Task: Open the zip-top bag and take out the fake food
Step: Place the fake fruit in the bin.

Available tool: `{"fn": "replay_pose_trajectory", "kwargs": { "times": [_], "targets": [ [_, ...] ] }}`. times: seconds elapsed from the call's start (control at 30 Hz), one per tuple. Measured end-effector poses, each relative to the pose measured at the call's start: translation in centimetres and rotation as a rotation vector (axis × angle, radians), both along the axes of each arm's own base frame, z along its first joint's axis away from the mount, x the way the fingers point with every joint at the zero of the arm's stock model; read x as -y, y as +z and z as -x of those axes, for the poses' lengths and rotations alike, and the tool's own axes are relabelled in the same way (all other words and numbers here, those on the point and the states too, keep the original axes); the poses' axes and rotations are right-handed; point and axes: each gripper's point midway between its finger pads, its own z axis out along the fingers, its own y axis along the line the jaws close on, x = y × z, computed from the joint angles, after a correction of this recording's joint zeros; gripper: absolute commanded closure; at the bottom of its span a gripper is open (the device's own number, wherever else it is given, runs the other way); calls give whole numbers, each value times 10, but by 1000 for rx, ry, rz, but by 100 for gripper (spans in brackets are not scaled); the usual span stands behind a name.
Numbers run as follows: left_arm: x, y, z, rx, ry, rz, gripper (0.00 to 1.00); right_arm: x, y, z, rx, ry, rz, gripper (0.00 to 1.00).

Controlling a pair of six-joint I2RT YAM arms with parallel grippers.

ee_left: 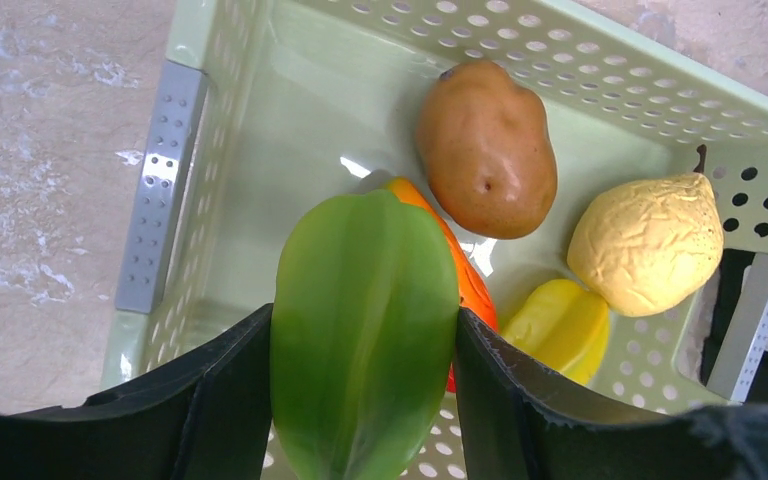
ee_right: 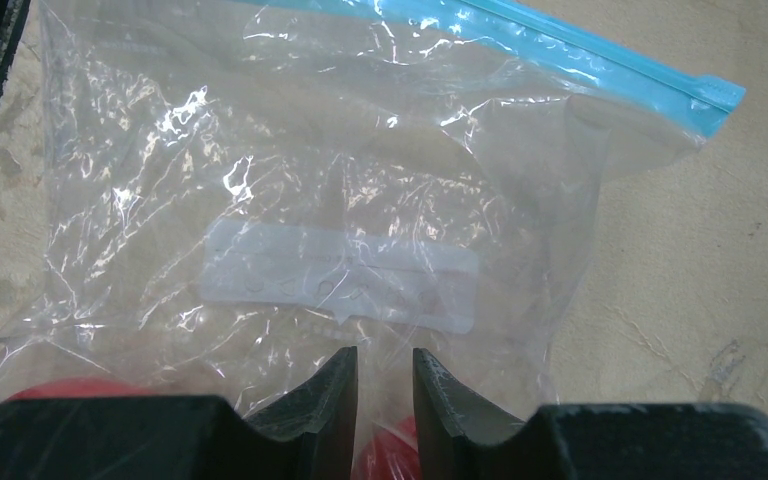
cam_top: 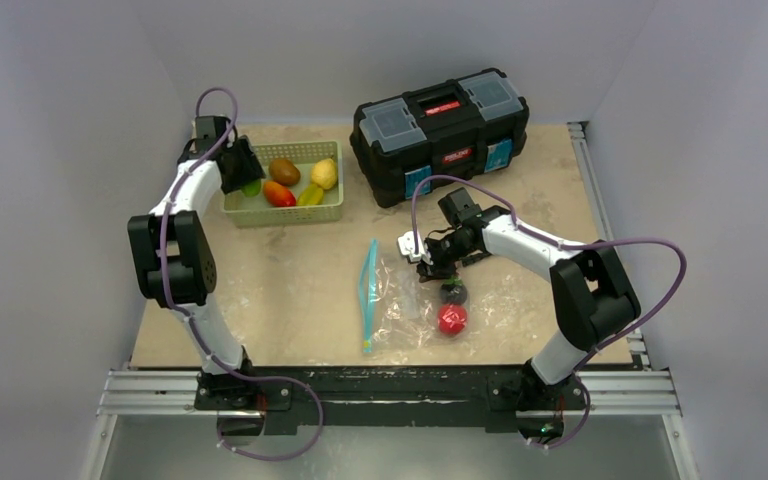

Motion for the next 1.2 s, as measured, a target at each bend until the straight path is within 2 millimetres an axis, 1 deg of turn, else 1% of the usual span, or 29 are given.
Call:
{"fn": "replay_pose_trajectory", "kwargs": {
  "times": [0.1,0.23,0.3,0.33,0.37,0.47,0.5,0.53,0.63,0.8,0.9,1.0,1.1,1.2],
  "targets": [
    [-6,-3,-2,-10,10,2,49,0,0,0,0,0,0,74],
    [-15,-7,2,-31,31,5,35,0,0,0,-1,0,0,74],
    [-19,-6,3,-34,37,5,25,0,0,0,-1,0,1,74],
    [-20,-6,4,-35,40,4,23,0,0,0,-2,0,1,74],
    [-21,-5,3,-34,41,5,16,0,0,1,-3,0,1,74],
    [-22,-5,4,-35,36,5,11,0,0,1,-4,0,2,74],
    [-22,-5,5,-36,33,5,3,0,0,1,-3,0,2,74],
    [-21,-3,5,-35,28,5,1,0,0,1,-4,0,2,74],
    [-20,5,7,-15,16,5,0,0,0,1,-4,0,2,74],
    [-14,34,15,50,-2,14,0,1,1,1,-2,0,2,74],
    [-9,53,24,97,-19,23,0,0,7,1,11,0,-7,74],
    [-2,69,38,151,-38,32,0,0,15,0,34,-1,-19,74],
    [4,78,53,187,-54,40,0,1,22,-1,51,-5,-29,73],
    [11,80,68,205,-70,50,0,3,24,-3,54,-13,-32,72]
  ]
}}
